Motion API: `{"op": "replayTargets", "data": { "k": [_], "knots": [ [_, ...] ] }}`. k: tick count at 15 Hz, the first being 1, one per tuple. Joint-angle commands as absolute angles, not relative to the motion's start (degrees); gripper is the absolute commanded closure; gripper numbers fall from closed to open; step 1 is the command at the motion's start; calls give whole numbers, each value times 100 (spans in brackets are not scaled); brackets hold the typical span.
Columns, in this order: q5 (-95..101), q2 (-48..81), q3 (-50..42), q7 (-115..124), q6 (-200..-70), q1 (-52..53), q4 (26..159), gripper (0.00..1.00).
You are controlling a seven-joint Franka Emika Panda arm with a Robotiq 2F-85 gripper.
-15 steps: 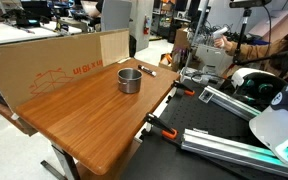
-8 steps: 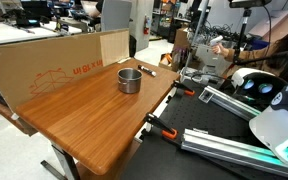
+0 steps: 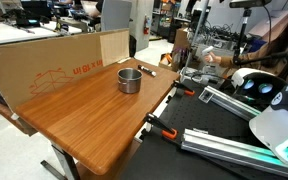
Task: Put the black marker inside the pot
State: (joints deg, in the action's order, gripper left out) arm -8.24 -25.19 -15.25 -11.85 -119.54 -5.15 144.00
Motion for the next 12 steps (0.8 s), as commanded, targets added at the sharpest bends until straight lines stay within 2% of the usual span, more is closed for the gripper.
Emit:
{"op": "replayTargets", "data": {
  "k": [1,12],
  "knots": [
    [-1190,-1547,-1549,-1270,-11967,-523,13672,0],
    [-2166,763,-1218,-1374,-12936,-745,12474,0]
  ]
}}
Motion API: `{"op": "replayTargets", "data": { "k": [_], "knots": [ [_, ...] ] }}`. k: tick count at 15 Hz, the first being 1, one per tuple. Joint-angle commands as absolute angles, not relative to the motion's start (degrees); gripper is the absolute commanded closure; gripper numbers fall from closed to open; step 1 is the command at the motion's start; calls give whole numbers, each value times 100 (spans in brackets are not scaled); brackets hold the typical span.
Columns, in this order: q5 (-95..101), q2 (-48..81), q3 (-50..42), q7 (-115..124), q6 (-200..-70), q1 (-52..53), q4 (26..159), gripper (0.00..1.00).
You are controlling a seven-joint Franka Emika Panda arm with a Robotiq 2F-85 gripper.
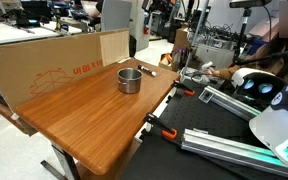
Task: Put the black marker inside the pot
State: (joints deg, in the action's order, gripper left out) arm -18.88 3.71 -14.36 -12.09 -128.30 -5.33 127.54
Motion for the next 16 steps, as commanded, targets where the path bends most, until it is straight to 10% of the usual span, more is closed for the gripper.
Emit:
{"op": "replayTargets", "data": {
  "k": [1,16],
  "knots": [
    [-2234,950,-1173,-1370,-12976,-773,12388,0],
    [-1903,3007,-795,-714,-13918,-1040,11538,0]
  ]
}}
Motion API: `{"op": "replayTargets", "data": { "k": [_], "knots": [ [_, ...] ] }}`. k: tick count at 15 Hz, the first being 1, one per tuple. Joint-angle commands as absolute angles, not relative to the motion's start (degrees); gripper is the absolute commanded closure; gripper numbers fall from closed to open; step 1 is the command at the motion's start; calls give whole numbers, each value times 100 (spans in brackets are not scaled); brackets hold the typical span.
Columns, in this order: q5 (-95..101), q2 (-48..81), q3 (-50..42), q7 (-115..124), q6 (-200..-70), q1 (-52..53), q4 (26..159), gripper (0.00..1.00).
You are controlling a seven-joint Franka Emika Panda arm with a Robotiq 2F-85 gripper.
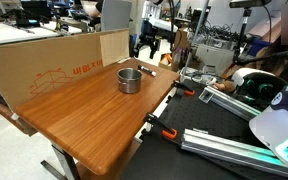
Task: Put the black marker inside the pot
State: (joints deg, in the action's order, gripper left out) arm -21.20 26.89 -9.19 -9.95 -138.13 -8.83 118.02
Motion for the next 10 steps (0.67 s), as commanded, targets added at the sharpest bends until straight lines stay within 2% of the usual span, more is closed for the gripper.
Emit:
{"op": "replayTargets", "data": {
  "k": [1,6,7,8,10],
  "knots": [
    [-1850,3160,-809,-620,-13956,-1036,11451,0],
    [-1498,3690,-839,-205,-14047,-970,11133,0],
    [-1420,3780,-833,-147,-14044,-957,11064,25],
    [-1325,3849,-840,-115,-14028,-936,11008,28],
    [-1140,3955,-866,42,-13991,-901,10901,42]
  ]
}}
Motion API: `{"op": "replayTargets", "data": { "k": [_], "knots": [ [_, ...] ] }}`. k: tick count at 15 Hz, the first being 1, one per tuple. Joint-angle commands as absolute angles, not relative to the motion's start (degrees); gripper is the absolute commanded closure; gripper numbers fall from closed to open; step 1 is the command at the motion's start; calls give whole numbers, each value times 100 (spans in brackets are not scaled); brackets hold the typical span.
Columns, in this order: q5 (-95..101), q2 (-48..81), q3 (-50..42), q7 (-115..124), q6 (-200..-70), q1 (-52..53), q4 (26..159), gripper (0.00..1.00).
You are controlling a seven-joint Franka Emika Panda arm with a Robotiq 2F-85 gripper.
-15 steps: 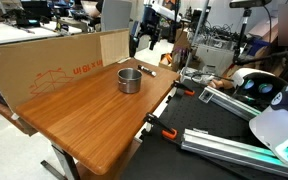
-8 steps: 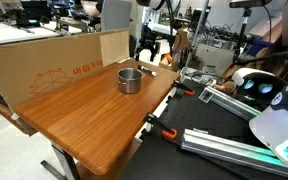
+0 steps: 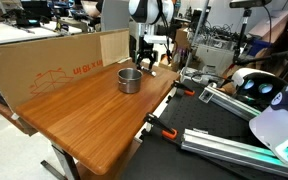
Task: Put the black marker inside the pot
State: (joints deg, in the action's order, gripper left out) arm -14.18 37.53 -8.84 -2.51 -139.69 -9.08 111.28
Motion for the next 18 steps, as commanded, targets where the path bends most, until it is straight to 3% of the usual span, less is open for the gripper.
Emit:
{"op": "replayTargets", "data": {
  "k": [1,7,14,18],
  "knots": [
    [-1145,3952,-817,48,-13934,-937,10858,50],
    [-1134,3797,-771,25,-14052,-987,10938,95],
    [-1355,3243,-632,-166,-14294,-1104,11450,94],
    [-1568,2222,-514,-378,-14552,-1157,12289,94]
  ]
}}
